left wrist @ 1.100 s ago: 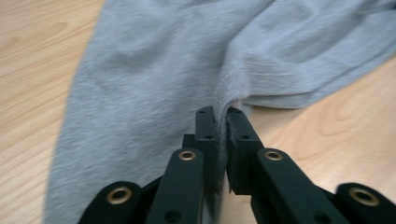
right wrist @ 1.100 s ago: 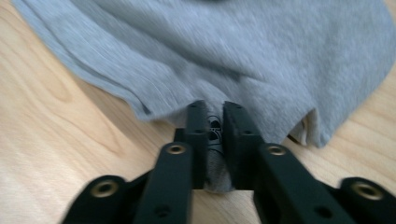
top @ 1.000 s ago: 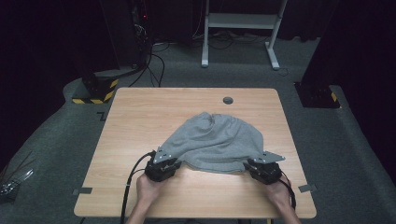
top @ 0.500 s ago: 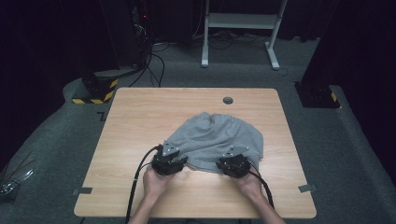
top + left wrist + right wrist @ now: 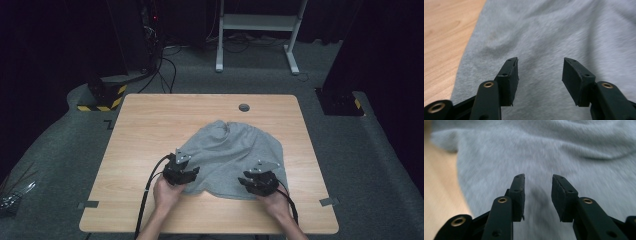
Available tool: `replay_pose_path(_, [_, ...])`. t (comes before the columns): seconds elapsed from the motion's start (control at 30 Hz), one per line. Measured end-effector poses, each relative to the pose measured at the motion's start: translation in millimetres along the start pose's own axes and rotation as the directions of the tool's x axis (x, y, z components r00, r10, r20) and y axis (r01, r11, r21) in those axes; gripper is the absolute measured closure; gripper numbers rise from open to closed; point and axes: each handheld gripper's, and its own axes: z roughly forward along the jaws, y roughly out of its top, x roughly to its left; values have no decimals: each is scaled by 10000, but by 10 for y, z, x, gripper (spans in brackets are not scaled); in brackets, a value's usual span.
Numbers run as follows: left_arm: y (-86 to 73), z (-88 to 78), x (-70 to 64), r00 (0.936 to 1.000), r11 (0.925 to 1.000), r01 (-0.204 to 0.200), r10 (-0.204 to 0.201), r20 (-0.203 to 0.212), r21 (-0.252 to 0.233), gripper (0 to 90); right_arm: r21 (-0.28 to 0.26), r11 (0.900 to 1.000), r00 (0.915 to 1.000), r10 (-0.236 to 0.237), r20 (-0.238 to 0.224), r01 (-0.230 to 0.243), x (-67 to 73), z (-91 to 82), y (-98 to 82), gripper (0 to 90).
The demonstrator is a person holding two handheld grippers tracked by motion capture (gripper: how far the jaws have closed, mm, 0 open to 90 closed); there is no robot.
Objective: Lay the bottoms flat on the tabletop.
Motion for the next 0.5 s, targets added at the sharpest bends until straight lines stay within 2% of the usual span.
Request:
replay_pose_path(0.03, [-19, 51, 34, 9998, 9998, 184, -184, -54, 84, 473, 128, 9999, 10000, 20, 70, -21, 3, 53, 32, 626])
replay_pose_path(0.07, [-19, 51, 34, 9998, 9998, 184, -184, -54, 84, 473, 128, 9999, 10000, 20, 70, -21, 3, 53, 32, 626])
replay_pose_path(0.13, [-32, 86, 55, 9996, 9994, 253, -250, -131, 221, 474, 683, 9976, 9997, -76, 246, 59, 2, 235, 83, 641])
replay_pose_path(0.17, [-39, 106, 59, 9997, 9991, 168, -160, -207, 384, 484, 529, 9986, 9997, -77, 222, 66, 5, 246, 79, 678])
replay_pose_path(0.2, [-45, 118, 54, 9997, 9987, 113, -101, -225, 505, 512, 522, 9985, 9997, -161, 156, 153, 7, 241, 77, 746])
replay_pose_path(0.23, [-51, 117, 45, 9996, 9990, -65, 76, -260, 432, 538, 568, 9980, 9996, -276, 113, 269, 13, 230, 72, 792])
replay_pose_path(0.3, [-59, 98, 30, 9995, 9985, -278, 283, -118, 472, 654, 731, 9933, 9959, -901, 80, 893, 40, 174, 36, 869])
replay_pose_path(0.4, [-115, 19, 4, 9985, 9967, -548, 551, -33, 605, 820, 898, 9882, 9922, -1241, -91, 1244, 32, 59, -51, 874])
replay_pose_path(0.47, [-156, -39, -12, 9987, 9961, -490, 478, 186, 729, 851, 910, 9886, 9928, -1182, -206, 1196, 14, -8, -112, 874])
replay_pose_path(0.5, [-174, -78, -32, 9979, 9945, -595, 571, 304, 862, 854, 909, 9892, 9933, -1129, -260, 1149, 2, -32, -136, 873])
